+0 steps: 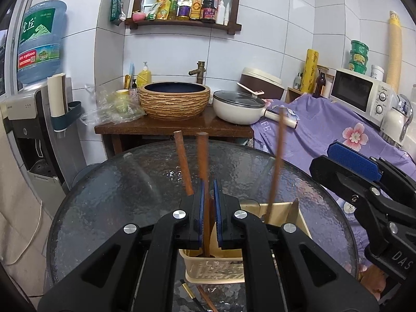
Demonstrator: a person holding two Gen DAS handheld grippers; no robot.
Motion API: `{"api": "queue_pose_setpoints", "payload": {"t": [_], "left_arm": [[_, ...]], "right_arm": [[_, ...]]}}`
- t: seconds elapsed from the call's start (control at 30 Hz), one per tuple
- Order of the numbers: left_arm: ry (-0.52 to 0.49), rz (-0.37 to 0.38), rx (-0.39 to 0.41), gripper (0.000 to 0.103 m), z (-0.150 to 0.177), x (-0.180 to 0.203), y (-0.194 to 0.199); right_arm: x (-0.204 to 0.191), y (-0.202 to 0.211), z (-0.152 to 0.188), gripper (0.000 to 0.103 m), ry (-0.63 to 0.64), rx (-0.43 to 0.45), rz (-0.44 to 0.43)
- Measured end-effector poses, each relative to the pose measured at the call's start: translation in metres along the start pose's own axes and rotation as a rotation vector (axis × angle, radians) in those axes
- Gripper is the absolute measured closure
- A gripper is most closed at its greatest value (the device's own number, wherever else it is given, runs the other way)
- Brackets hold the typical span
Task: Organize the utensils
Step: 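Lower the chopstick into the holder with the right tool while the left tool lowers and releases its chopstick, then move both open tools back to the loose chopsticks on the table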
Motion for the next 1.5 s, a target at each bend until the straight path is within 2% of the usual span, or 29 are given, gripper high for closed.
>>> {"api": "queue_pose_setpoints", "payload": {"t": [0.07,0.1,0.13,0.2,0.27,0.37,0.43,0.5,0.63,0.73,0.87,0.97,1.03,1.13,1.33,1.5], "left_arm": [[0.004,0.014,0.0,0.091,0.001,-0.001,0.005],[0.006,0.019,0.004,0.079,0.001,-0.002,0.009],[0.013,0.026,0.013,0.06,0.002,-0.004,0.016],[0.029,0.044,0.037,0.041,0.002,-0.006,0.028],[0.034,0.043,0.072,0.039,0.003,-0.009,0.045],[0.017,-0.004,0.102,0.025,0.009,-0.021,0.068],[0.043,-0.025,0.119,0.016,0.015,-0.035,0.082],[0.059,-0.035,0.11,0.013,0.024,-0.047,0.092],[0.015,-0.059,0.005,0.013,0.06,-0.067,0.095],[-0.031,-0.133,-0.036,0.013,0.088,-0.084,0.093],[0.035,-0.17,-0.095,0.016,0.116,-0.114,0.087],[0.061,-0.193,-0.15,0.031,0.135,-0.131,0.078],[0.059,-0.201,-0.191,0.045,0.148,-0.138,0.071],[0.054,-0.215,-0.24,0.058,0.165,-0.143,0.061],[0.057,-0.251,-0.285,0.073,0.182,-0.155,0.044],[0.06,-0.261,-0.313,0.081,0.184,-0.162,0.03]], "right_arm": [[0.0,0.003,0.0,0.056,0.007,0.004,0.004],[0.0,0.005,0.0,0.053,0.01,0.008,0.007],[0.0,0.01,0.001,0.051,0.013,0.018,0.008],[0.0,0.018,0.002,0.045,0.017,0.029,0.013],[0.001,0.026,0.005,0.042,0.016,0.033,0.024],[-0.002,0.038,0.012,0.037,0.018,0.03,0.035],[-0.005,0.046,0.022,0.036,-0.001,0.014,0.026],[-0.009,0.052,0.033,0.035,-0.012,-0.008,0.02],[-0.025,0.06,0.055,0.034,0.01,-0.029,0.018],[-0.046,0.06,0.076,0.034,0.059,-0.07,0.007],[-0.063,0.046,0.103,0.034,0.053,-0.17,-0.022],[-0.069,0.033,0.125,0.034,0.004,-0.243,-0.048],[-0.071,0.024,0.141,0.034,-0.032,-0.293,-0.063],[-0.078,0.014,0.159,0.038,-0.047,-0.355,-0.075],[-0.09,-0.007,0.183,0.053,-0.061,-0.456,-0.11],[-0.103,-0.023,0.192,0.063,-0.055,-0.519,-0.135]]}}
Point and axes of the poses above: each gripper's, at about its wrist camera, not at the fingertips, and y roughly against the way its jaws point, x to its right, z to its underside, the point moved 8 cm from there along -y, roughly the way its jaws point, and after that the axes turned 8 degrees about y, right-handed, at the moved point
